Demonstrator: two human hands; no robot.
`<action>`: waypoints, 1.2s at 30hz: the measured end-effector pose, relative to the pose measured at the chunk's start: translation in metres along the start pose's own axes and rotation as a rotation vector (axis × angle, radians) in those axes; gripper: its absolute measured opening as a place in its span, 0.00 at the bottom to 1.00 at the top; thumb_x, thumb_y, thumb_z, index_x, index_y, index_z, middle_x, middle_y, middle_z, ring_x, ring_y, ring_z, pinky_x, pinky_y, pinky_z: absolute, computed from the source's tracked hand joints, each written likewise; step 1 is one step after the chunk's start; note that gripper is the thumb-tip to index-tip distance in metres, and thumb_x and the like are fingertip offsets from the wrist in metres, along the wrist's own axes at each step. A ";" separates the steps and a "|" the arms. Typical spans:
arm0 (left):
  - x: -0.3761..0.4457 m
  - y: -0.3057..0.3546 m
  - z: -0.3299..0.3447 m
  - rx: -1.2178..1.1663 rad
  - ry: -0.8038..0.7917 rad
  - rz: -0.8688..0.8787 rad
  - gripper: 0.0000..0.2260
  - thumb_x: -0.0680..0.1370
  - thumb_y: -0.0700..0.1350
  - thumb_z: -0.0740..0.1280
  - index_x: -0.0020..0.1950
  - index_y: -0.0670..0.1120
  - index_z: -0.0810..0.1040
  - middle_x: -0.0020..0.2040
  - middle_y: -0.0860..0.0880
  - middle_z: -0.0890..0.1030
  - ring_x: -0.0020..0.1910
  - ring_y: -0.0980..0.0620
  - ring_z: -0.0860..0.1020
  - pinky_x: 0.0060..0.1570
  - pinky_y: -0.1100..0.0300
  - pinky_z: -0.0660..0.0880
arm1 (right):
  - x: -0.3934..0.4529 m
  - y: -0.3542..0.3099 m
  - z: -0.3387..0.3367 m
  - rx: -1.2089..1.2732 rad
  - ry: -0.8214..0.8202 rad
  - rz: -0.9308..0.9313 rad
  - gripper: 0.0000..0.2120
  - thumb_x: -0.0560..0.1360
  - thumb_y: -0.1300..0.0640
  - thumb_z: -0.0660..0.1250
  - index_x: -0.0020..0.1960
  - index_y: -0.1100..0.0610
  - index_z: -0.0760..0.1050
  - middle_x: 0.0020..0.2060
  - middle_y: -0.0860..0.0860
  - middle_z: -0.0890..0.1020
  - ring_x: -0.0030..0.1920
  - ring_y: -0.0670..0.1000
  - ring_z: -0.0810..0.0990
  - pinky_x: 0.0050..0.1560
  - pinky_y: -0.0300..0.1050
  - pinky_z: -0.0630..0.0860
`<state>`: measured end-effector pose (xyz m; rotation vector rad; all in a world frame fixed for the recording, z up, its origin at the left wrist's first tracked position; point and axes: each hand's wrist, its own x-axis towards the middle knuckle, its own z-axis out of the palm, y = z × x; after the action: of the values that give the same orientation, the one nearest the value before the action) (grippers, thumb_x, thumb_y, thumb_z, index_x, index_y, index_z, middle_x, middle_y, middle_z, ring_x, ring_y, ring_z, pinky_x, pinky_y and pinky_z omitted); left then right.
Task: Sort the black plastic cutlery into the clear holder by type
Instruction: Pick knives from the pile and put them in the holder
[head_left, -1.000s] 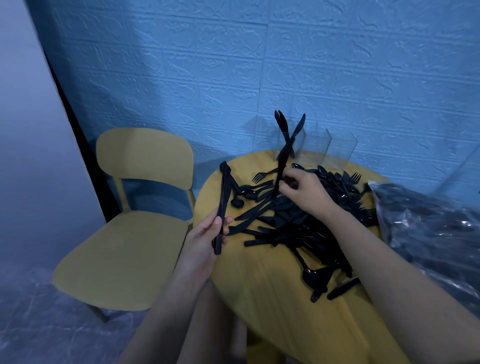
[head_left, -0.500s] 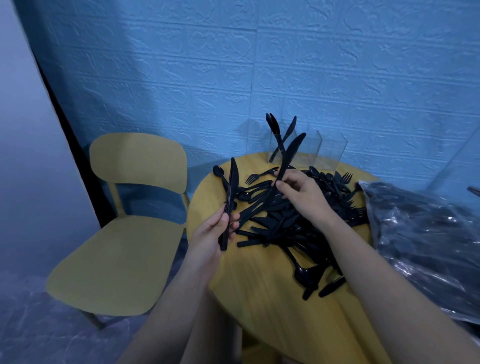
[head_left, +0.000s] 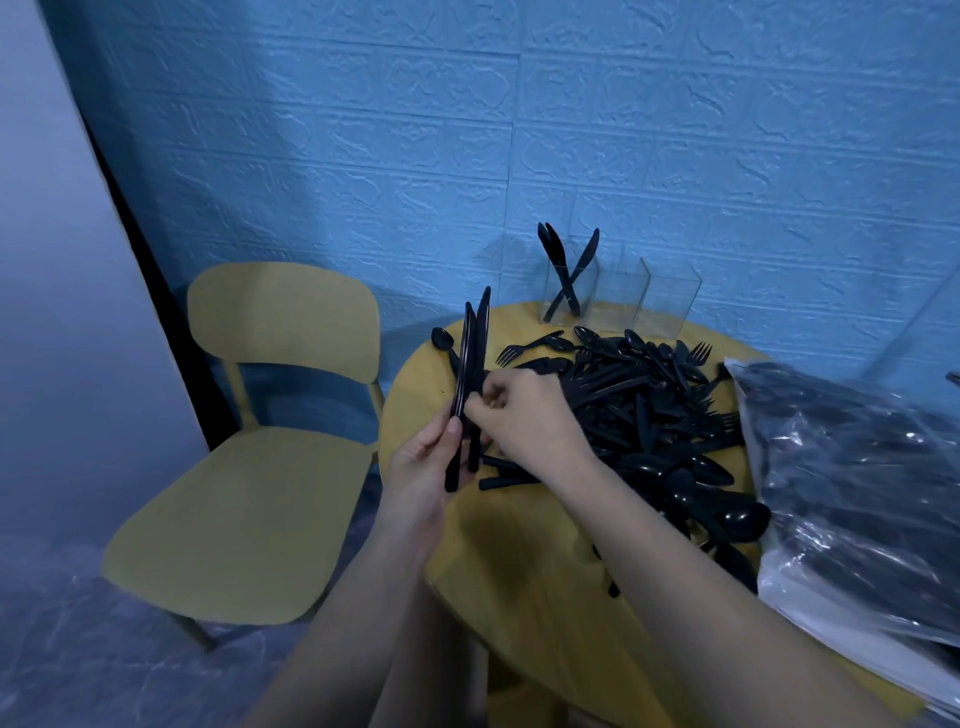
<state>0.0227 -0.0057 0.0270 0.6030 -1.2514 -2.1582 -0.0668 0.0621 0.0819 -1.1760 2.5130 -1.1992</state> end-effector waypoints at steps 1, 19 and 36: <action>-0.001 -0.001 0.000 0.020 0.013 0.006 0.13 0.80 0.41 0.61 0.64 0.46 0.77 0.42 0.48 0.83 0.38 0.54 0.80 0.38 0.62 0.78 | -0.001 -0.002 0.004 -0.039 0.014 -0.011 0.12 0.74 0.53 0.64 0.34 0.59 0.73 0.29 0.54 0.80 0.32 0.53 0.80 0.37 0.49 0.79; -0.011 -0.004 -0.005 0.072 -0.110 -0.041 0.15 0.80 0.38 0.60 0.66 0.48 0.72 0.46 0.52 0.84 0.35 0.60 0.75 0.41 0.64 0.76 | 0.027 0.014 -0.022 -0.001 -0.059 0.059 0.23 0.73 0.36 0.63 0.53 0.55 0.75 0.39 0.49 0.80 0.35 0.50 0.80 0.41 0.51 0.81; 0.004 0.008 -0.035 0.019 -0.063 -0.076 0.11 0.80 0.36 0.59 0.60 0.43 0.76 0.43 0.51 0.84 0.35 0.58 0.78 0.35 0.65 0.76 | 0.074 0.036 -0.018 -0.391 -0.354 -0.190 0.10 0.77 0.57 0.65 0.57 0.56 0.79 0.53 0.53 0.80 0.51 0.53 0.79 0.53 0.50 0.77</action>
<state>0.0437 -0.0330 0.0174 0.6035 -1.3027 -2.2456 -0.1469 0.0356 0.0845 -1.5811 2.4591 -0.4708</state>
